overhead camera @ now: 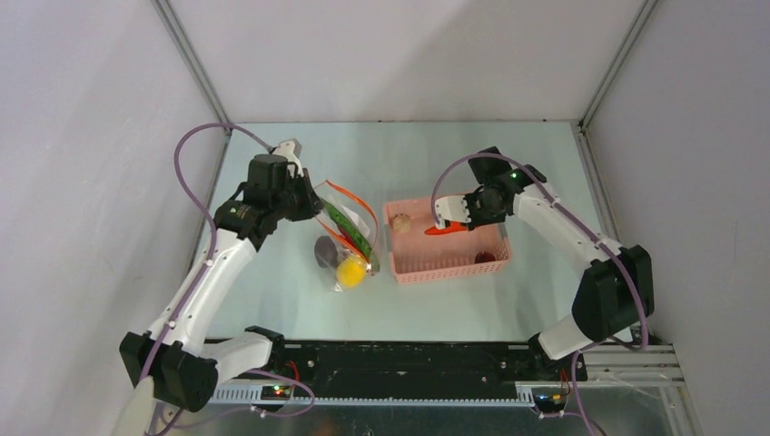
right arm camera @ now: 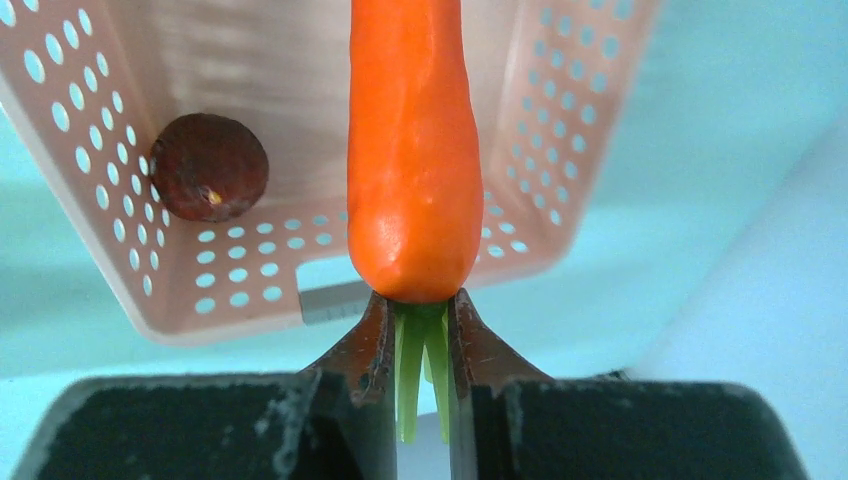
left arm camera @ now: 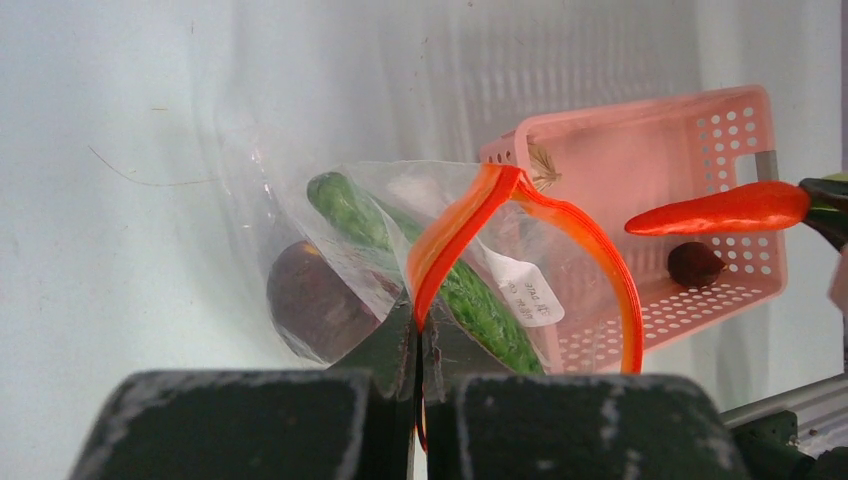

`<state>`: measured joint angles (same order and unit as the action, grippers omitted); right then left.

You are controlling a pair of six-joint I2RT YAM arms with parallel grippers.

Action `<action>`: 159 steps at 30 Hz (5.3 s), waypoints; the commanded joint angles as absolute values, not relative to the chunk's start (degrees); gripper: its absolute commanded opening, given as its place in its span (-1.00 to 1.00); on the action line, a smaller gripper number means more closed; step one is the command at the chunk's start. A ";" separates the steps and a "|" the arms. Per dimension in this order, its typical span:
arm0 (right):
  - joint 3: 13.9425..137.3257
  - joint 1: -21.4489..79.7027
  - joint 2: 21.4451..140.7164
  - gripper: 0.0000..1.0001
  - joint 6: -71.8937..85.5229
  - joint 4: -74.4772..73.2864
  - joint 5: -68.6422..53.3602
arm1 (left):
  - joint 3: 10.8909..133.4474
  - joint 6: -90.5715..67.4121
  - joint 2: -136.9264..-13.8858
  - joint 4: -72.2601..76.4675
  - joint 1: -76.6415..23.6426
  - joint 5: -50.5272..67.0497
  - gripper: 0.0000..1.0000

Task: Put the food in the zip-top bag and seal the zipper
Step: Pick up the fake vegetable from the bin, then place the fake vegetable in the zipper food storage bag, then pick up the fake vegetable from the bin.

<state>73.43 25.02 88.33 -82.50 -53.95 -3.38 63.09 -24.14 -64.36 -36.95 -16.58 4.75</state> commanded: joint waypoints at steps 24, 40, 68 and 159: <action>83.11 43.30 69.68 -1.00 -15.04 -42.67 -23.62 | 62.05 -27.70 -57.75 -32.46 -18.30 8.12 -1.00; 81.63 50.09 78.06 -1.00 18.35 -41.62 -30.68 | 63.84 -27.44 -54.70 -34.05 -20.99 5.69 -0.98; 100.53 50.35 100.41 -1.00 36.78 -42.64 -20.77 | 62.69 -27.88 -54.69 -33.18 -23.49 9.19 -0.98; 67.96 41.72 106.43 0.41 57.20 -4.37 17.57 | 62.38 -29.33 -54.85 -35.59 -21.71 5.85 -0.99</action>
<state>64.69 40.51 104.40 55.40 -6.13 14.63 61.58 -29.95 -55.20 -36.71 -22.04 4.99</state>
